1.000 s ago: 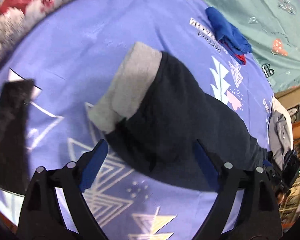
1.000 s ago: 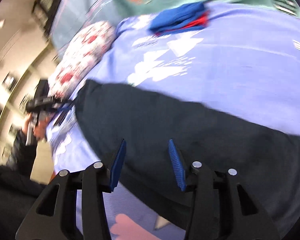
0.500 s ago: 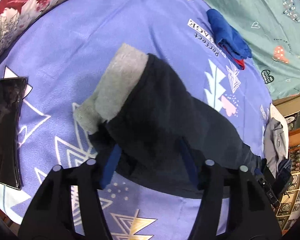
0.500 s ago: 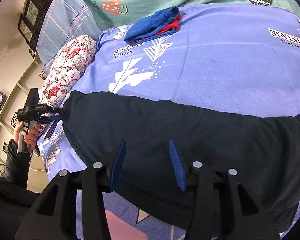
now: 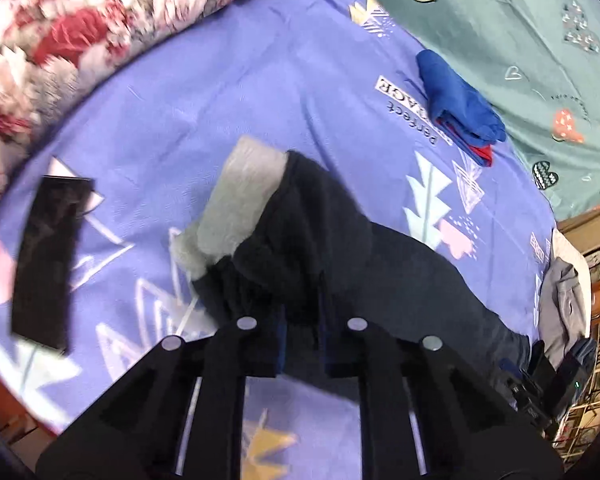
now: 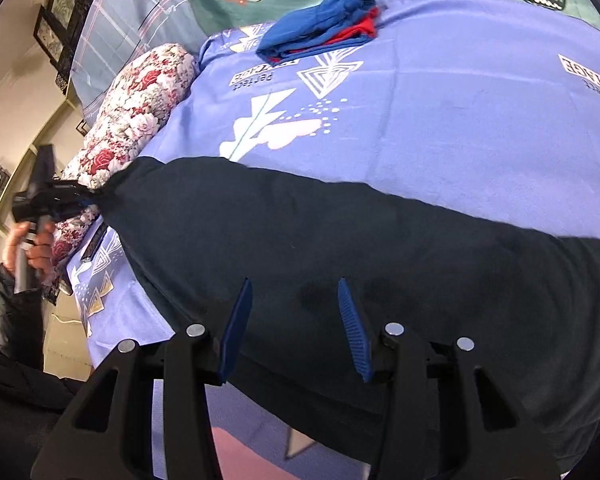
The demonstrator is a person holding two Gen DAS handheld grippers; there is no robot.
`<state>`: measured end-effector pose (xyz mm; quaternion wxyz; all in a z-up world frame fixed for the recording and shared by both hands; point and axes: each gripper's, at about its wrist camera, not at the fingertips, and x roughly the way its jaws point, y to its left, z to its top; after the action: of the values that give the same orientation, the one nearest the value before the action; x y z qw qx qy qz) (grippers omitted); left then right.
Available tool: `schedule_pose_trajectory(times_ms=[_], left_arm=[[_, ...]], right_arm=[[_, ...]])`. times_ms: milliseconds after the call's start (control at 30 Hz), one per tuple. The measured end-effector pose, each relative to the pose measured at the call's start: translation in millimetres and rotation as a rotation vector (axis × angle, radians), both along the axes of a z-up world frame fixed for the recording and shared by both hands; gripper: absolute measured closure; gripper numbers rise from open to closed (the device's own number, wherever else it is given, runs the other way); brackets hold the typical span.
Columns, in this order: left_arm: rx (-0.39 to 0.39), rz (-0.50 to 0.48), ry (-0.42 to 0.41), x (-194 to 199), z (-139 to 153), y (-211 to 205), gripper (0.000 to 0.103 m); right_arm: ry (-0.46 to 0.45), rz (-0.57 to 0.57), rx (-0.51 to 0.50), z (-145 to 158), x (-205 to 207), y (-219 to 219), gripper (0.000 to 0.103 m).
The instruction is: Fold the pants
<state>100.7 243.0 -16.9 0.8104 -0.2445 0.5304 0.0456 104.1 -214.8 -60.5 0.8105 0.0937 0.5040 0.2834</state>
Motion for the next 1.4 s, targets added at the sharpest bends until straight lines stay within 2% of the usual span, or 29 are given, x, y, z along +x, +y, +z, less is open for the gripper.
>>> schedule_pose_trajectory(times_ms=[133, 233, 267, 300, 367, 400, 433, 467, 567, 633, 733, 767, 833, 867, 933, 1067, 1167, 1267, 1400], left_arm=[[0.034, -0.033, 0.017, -16.3, 10.4, -0.9, 0.09], [0.074, -0.024, 0.088, -13.3, -21.5, 6.6, 0.089], [0.106, -0.013, 0.131, -8.2, -43.7, 9.9, 0.087], [0.119, -0.001, 0.156, -4.8, -58.3, 12.5, 0.084], [0.128, 0.022, 0.159, -1.2, -77.0, 17.1, 0.066], [0.17, 0.035, 0.152, -0.3, -76.5, 17.5, 0.057], [0.227, 0.044, 0.16, 0.2, -73.8, 16.6, 0.042], [0.249, 0.045, 0.163, 0.2, -71.6, 16.5, 0.037], [0.255, 0.034, 0.146, -4.4, -55.4, 20.9, 0.035], [0.305, 0.054, 0.085, -13.3, -33.2, 24.5, 0.029], [0.405, 0.065, -0.01, -22.9, -5.5, 21.7, 0.02], [0.415, 0.05, -0.039, -24.0, 0.5, 17.0, 0.018], [0.402, -0.001, -0.072, -21.9, 4.7, 4.3, 0.017], [0.392, -0.026, -0.081, -17.0, 5.6, -3.1, 0.017], [0.369, -0.091, -0.102, -4.9, 4.7, -22.9, 0.015], [0.318, -0.182, -0.074, 18.7, -16.4, -51.9, 0.013], [0.249, -0.191, 0.001, 29.4, -43.5, -54.7, 0.013], [0.212, -0.182, 0.072, 33.5, -70.7, -51.3, 0.013], [0.266, -0.201, 0.057, 27.6, -77.3, -59.4, 0.012]], right_arm=[[-0.004, 0.047, 0.006, 6.8, -2.7, 14.8, 0.057], [0.02, 0.067, -0.014, 0.6, -2.9, 24.2, 0.057], [0.034, 0.065, -0.023, -2.6, -1.8, 26.3, 0.057], [0.06, 0.062, -0.044, -8.8, -0.7, 28.0, 0.057], [0.105, 0.056, -0.078, -17.7, 0.5, 29.5, 0.057], [0.121, 0.054, -0.092, -21.2, 0.1, 29.4, 0.057], [0.128, 0.052, -0.098, -22.2, -0.9, 29.2, 0.057], [0.132, 0.05, -0.098, -22.0, -1.8, 27.5, 0.057], [0.111, 0.013, -0.072, -13.1, -4.6, 12.5, 0.057], [0.082, -0.039, -0.065, -4.0, -5.6, -4.8, 0.057], [0.048, -0.192, -0.104, 8.8, -7.6, -46.5, 0.057], [0.041, -0.241, -0.116, 12.3, -9.7, -60.5, 0.056], [0.031, -0.354, -0.133, 21.2, -18.1, -94.9, 0.054], [0.029, -0.4, -0.141, 24.3, -22.4, -108.3, 0.048], [0.026, -0.488, -0.168, 29.2, -34.7, -133.7, 0.048], [0.077, -0.545, -0.103, 30.4, -60.7, -162.6, 0.048], [0.118, -0.585, -0.036, 26.3, -75.9, -176.2, 0.048], [0.164, -0.59, 0.026, 14.5, -82.9, -179.5, 0.048], [0.198, -0.613, 0.081, 1.3, -75.2, -181.3, 0.048]])
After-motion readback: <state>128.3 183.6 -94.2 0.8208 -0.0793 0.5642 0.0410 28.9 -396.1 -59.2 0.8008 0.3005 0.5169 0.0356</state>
